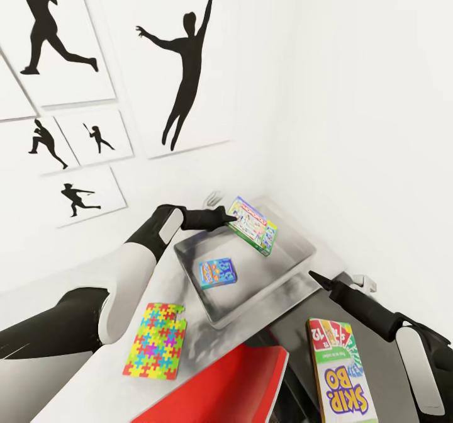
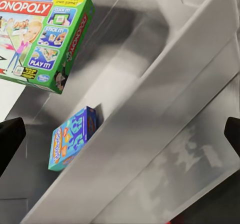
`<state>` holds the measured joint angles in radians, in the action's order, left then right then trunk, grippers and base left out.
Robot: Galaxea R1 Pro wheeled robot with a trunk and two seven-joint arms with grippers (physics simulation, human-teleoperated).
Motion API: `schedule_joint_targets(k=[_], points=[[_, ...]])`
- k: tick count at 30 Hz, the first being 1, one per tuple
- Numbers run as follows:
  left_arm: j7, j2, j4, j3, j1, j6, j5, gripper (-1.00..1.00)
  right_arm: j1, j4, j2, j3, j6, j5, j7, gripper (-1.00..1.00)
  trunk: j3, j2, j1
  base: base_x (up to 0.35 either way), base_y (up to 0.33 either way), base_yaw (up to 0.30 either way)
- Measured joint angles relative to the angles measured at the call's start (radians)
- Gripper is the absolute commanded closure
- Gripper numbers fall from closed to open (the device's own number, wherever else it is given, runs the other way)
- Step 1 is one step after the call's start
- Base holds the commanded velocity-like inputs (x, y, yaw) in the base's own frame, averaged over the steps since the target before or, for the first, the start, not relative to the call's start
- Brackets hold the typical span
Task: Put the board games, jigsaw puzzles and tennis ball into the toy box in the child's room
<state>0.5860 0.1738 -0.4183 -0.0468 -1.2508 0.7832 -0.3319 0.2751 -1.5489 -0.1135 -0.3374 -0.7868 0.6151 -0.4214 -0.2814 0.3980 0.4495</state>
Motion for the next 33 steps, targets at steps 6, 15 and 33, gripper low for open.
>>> schedule_joint_targets(k=[6,15,33], points=[[0.0,0.0,-0.032,0.001,0.0,0.003,0.0,1.0,0.0,0.0,0.0,-0.001,0.0,0.0,0.0,-1.0,-0.01,0.0,0.0,0.0,0.0,0.0],[-0.001,0.0,-0.037,0.002,0.0,0.0,-0.001,1.0,0.0,0.0,0.0,-0.008,0.0,-0.002,-0.025,-1.0,-0.025,0.0,0.0,0.0,0.0,0.0],[0.003,0.001,-0.035,0.061,0.0,-0.01,0.002,1.0,0.0,0.0,0.0,-0.04,0.001,-0.007,-0.096,-1.0,-0.054,0.0,0.0,0.0,0.0,0.0]])
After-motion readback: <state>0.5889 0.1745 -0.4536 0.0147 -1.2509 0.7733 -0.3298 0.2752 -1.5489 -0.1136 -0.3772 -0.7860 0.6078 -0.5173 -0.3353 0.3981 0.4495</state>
